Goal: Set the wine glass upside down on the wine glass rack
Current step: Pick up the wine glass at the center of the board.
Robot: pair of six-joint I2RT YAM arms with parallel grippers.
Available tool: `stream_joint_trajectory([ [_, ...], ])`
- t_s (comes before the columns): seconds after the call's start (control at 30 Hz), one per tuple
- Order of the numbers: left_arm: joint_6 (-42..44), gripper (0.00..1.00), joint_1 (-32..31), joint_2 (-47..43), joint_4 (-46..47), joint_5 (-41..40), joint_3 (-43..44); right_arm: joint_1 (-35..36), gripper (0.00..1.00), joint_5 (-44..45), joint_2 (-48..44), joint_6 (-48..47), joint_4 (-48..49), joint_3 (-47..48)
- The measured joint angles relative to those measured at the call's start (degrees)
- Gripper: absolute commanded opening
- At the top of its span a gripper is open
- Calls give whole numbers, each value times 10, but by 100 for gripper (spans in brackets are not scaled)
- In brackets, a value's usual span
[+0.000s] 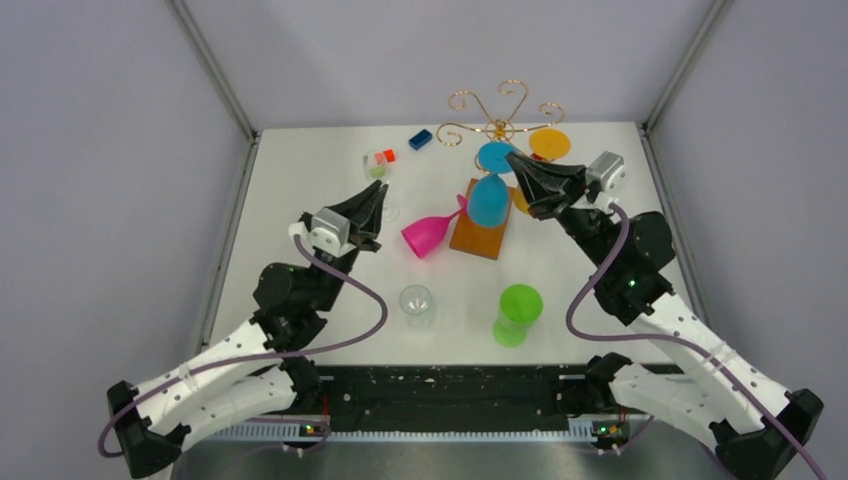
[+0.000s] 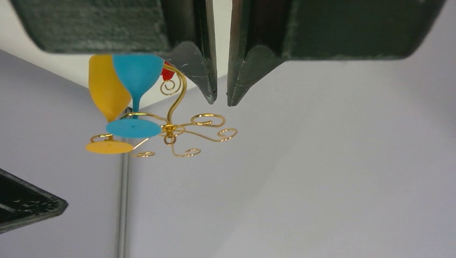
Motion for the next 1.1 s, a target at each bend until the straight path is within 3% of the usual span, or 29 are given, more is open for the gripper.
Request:
stream_joint_trajectory([
  [0.07, -18, 22, 0, 1, -39, -26, 18, 0, 0, 7, -4, 4, -13, 0],
  [0.27, -55, 31, 0, -6, -133, -69, 40, 0, 13, 41, -39, 25, -81, 0],
  [0.7, -95, 44, 0, 5, -245, -90, 56, 0, 30, 232, -129, 191, -473, 58],
  [0.9, -103, 49, 0, 21, -256, -89, 59, 0, 44, 239, -115, 299, -622, 68],
  [1.1, -111, 49, 0, 33, -264, -77, 60, 0, 52, 208, -78, 377, -699, 39],
])
